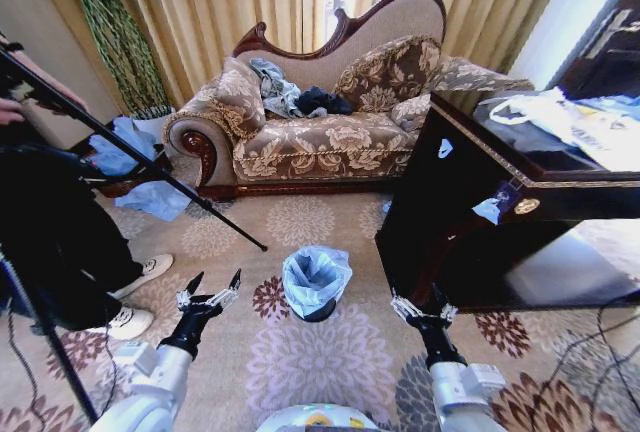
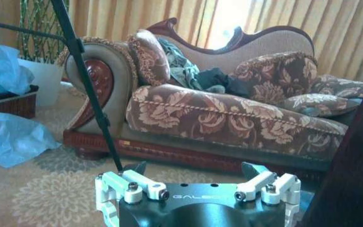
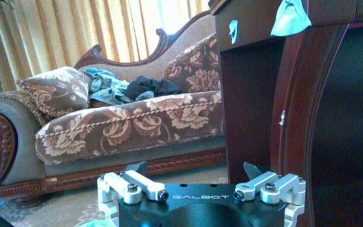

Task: Place a garbage bag over the trash bin.

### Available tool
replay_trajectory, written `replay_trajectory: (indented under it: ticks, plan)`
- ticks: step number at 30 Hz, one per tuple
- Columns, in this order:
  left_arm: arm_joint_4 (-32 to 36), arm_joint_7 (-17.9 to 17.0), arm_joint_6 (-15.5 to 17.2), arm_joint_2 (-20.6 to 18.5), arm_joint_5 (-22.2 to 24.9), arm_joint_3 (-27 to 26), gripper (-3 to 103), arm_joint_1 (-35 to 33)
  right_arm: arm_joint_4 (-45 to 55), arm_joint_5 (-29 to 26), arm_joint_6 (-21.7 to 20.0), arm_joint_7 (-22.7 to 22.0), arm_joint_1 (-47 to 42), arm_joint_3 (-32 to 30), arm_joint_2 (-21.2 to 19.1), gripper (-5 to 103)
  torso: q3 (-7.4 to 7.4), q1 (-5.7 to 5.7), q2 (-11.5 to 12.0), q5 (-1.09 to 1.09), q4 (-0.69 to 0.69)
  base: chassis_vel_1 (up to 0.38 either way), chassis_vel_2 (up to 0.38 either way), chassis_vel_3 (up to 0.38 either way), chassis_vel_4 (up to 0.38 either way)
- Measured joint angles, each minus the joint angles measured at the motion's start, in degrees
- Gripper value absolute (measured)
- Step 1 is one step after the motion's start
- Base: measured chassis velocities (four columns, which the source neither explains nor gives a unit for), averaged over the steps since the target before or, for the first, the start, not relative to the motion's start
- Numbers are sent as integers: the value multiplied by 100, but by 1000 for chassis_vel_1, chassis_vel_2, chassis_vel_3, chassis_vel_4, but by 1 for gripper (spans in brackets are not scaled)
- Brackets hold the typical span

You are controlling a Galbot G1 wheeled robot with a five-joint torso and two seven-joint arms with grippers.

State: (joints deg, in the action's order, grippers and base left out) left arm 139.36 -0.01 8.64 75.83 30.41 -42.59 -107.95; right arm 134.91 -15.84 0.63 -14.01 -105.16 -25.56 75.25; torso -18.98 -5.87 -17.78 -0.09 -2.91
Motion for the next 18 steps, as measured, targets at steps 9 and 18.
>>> replay_trajectory:
  ticks: [9, 18]
  plan:
    - [0, 0, 0, -1, 0, 0, 100, 1, 0, 0, 0, 0, 0, 0, 0, 100, 0, 0, 0, 0, 0, 0, 0, 0, 0]
    - [0, 0, 0, -1, 0, 0, 100, 1, 0, 0, 0, 0, 0, 0, 0, 100, 0, 0, 0, 0, 0, 0, 0, 0, 0]
